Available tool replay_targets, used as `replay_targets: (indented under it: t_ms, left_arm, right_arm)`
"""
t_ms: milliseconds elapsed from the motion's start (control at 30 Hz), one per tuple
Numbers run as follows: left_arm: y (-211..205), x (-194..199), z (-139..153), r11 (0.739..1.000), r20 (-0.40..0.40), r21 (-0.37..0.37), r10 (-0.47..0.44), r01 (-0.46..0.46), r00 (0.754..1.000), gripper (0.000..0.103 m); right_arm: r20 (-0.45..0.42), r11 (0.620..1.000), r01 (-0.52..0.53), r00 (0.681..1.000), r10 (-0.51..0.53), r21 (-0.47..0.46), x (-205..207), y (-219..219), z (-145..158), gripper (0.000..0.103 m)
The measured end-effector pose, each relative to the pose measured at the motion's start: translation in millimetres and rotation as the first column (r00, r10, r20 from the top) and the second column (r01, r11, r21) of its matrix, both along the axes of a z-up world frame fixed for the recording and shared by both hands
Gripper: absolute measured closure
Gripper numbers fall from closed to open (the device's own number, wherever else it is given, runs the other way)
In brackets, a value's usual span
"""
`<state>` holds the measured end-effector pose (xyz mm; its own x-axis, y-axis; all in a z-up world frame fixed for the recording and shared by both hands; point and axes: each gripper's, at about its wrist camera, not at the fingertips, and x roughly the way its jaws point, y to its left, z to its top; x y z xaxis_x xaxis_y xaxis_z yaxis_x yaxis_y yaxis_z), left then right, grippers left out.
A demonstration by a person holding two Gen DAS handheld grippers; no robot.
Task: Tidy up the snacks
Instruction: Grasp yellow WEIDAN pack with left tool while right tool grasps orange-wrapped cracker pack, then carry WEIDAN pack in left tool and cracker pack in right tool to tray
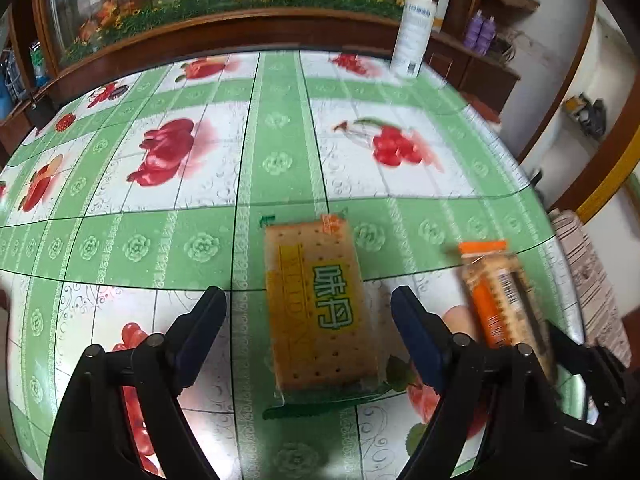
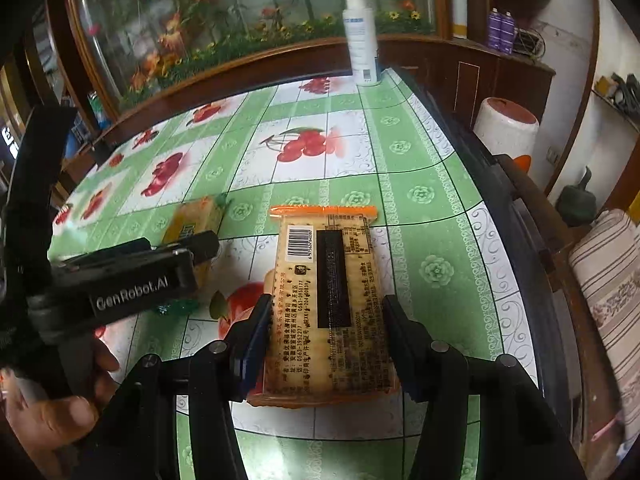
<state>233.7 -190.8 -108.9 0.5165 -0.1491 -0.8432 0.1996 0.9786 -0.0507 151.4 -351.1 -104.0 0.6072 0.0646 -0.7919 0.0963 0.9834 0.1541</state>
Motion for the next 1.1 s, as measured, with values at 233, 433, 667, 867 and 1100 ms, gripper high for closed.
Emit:
replay_targets:
  t_ms: [233,433,667,867,1100]
  left_arm:
    - [11.1,-8.5,-0.7,0.999,0.065,0.031,-0.035,0.033,0.997,0.058]
    - [33.6,-24.2,0.3,0.999,0.097,0.053,-0.015,0.009,0.995,0.058]
    - [70.5,-49.0,8.2,0.997,0.129,0.056,0.052,-0.06,0.99,0.058]
    - [102.3,-73.6,18.7,0.99,0.17,0.078,0.104,-0.118,0.98,0.058]
    - [138.3,-102.5,27.7,0.98,0.205,0.088,0.159,-0.18,0.966,0.058]
  right_arm:
    - [0.041,0.999,0.011,0.999,-0.013,0.051,-3.6,-8.0,7.0,0.047]
    - [0.053,0.997,-0.019,0.998,0.014,0.081,-3.2,-1.3,9.2,0.047]
    - [0.066,0.994,-0.07,0.996,0.064,0.088,-4.6,18.8,12.0,0.047]
    - [0.083,0.988,-0.141,0.987,0.135,0.068,-9.0,49.5,15.7,0.047]
    - [0.106,0.974,-0.217,0.972,0.209,0.067,-21.4,85.3,19.4,0.047]
